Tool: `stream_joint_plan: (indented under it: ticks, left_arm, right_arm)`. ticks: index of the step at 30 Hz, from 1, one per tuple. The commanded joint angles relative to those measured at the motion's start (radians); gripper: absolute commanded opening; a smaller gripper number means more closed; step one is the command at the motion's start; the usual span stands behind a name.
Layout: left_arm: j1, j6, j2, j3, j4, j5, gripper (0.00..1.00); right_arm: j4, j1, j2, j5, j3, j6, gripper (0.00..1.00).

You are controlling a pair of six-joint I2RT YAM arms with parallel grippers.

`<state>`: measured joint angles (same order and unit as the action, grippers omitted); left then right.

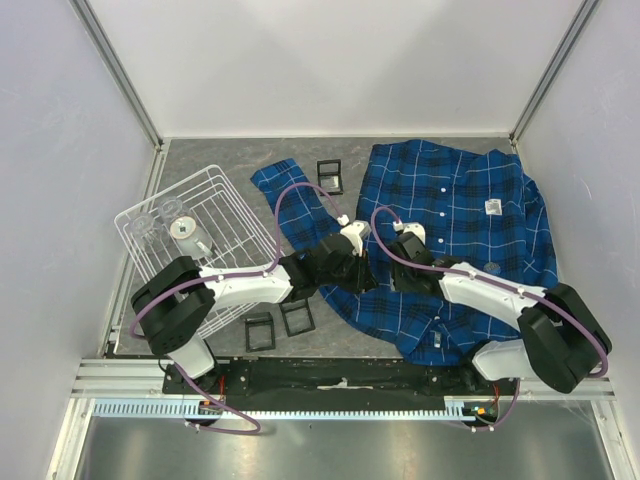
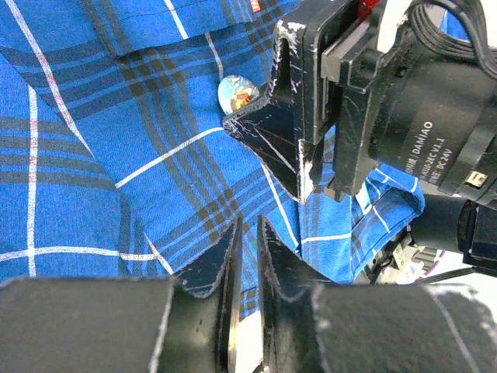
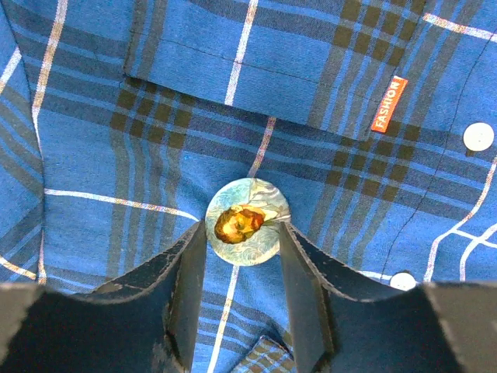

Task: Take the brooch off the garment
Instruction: Remove the brooch from the clothes.

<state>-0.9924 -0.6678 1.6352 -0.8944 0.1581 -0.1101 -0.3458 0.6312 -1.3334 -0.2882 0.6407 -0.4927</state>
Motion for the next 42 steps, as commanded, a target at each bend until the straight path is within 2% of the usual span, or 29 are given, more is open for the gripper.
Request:
stream_joint_plan:
  ticks: [1,11,20,34,42]
  left_arm:
    - [0.003,-0.027,-0.002,-0.003,0.061,-0.008,0.19]
    - [0.003,-0.029,0.020,-0.006,0.072,-0.022,0.19]
    - [0.005,-0.033,0.051,-0.032,0.075,-0.057,0.19]
    - [0.005,-0.049,0.107,-0.087,0.089,-0.129,0.19]
    - [0.005,-0.058,0.147,-0.135,0.089,-0.177,0.19]
  right_arm:
    - [0.039,0.002,-0.012,-0.035,0.028,-0.003,0.49]
    - [0.042,0.002,-0.012,-0.040,0.036,-0.014,0.30]
    - [0.039,0.002,0.068,-0.031,-0.001,-0.108,0.20]
    - [-0.019,-0.001,0.214,-0.100,-0.062,-0.198,0.22]
    - [-0.022,0.001,0.212,-0.088,-0.069,-0.166,0.24]
